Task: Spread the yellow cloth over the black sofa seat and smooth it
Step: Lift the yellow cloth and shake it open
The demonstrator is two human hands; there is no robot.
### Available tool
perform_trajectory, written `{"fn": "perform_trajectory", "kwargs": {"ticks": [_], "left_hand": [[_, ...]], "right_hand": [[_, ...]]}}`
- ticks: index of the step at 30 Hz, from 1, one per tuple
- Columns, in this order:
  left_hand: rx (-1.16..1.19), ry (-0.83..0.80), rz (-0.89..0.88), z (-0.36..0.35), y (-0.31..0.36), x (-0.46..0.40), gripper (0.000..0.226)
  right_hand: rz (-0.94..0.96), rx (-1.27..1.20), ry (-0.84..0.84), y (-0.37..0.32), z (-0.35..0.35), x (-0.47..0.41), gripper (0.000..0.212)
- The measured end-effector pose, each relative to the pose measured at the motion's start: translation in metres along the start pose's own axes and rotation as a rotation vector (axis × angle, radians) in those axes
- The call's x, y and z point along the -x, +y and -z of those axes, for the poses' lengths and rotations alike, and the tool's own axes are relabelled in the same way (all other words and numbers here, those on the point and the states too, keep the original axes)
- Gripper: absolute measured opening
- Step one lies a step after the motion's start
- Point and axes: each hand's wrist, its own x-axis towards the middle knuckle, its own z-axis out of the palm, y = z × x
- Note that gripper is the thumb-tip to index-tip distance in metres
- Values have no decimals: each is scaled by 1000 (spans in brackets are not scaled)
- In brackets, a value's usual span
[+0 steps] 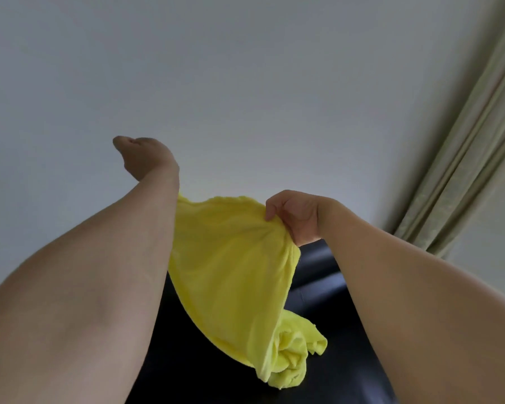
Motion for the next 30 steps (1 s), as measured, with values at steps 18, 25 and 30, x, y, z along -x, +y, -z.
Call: {"fn": "perform_trajectory", "kwargs": {"ticks": [18,25,30], "left_hand": [[-469,-465,212,-148,-194,224,31],[-742,-551,-11,-205,-267,307,27],[-869,-549,-57,-241,-297,322,30]], "right_hand": [[-315,47,853,202,239,67,47],[-499,683,922,293,345,85,24],[-615,818,816,318,390,78,27]]}}
